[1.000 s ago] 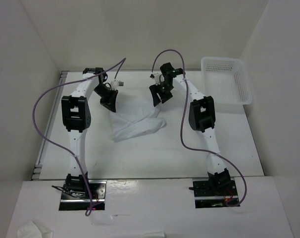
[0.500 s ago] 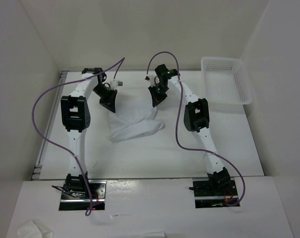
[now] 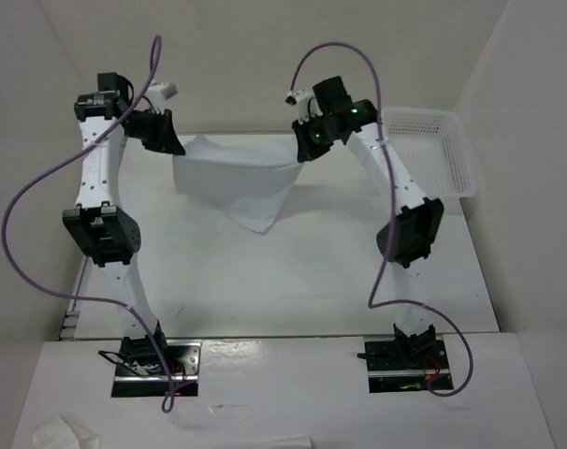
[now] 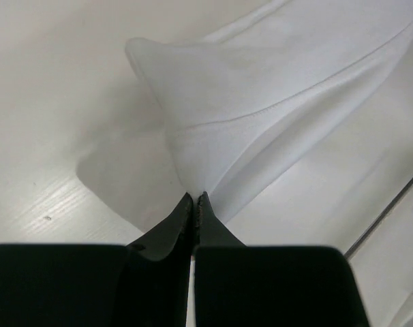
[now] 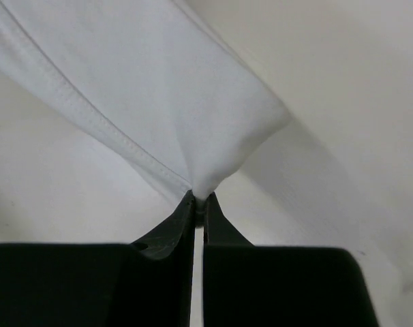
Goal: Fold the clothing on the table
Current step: Flatten the skirt out
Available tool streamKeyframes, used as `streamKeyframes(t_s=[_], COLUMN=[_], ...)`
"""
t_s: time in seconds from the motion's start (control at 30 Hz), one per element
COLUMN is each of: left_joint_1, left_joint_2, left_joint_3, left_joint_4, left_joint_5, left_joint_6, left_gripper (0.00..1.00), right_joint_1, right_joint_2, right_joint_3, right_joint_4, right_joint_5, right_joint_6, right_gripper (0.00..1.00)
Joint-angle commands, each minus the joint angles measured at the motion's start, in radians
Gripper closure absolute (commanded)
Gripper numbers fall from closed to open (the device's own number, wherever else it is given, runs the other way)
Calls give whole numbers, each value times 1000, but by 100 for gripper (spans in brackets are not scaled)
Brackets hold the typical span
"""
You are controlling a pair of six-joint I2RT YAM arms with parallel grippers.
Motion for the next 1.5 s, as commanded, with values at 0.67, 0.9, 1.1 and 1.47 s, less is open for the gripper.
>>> streamKeyframes(t_s=[0.67,0.9,1.1,1.47], left_joint_1=[-37,-37,-55,-73], left_joint_2=[-990,-1069,-940,-281], left_joint_3=[-736,-1046,-1187,-825], left_joint_4=[-29,147,420,480], left_joint_5=[273,220,146,100], left_joint_6=[158,111,24,10], left_gripper=[98,93,93,100], right_joint_1=[0,0,0,0], right_joint_2=[-778,-705,-562,-222], right_joint_3=[-417,-496,-622,-521], right_joint_4=[-58,5,157,391], right_joint_5=[-124,-156,-108,89], right_joint_6=[-201,-192,-169,-118], right_gripper=[100,100,100,100])
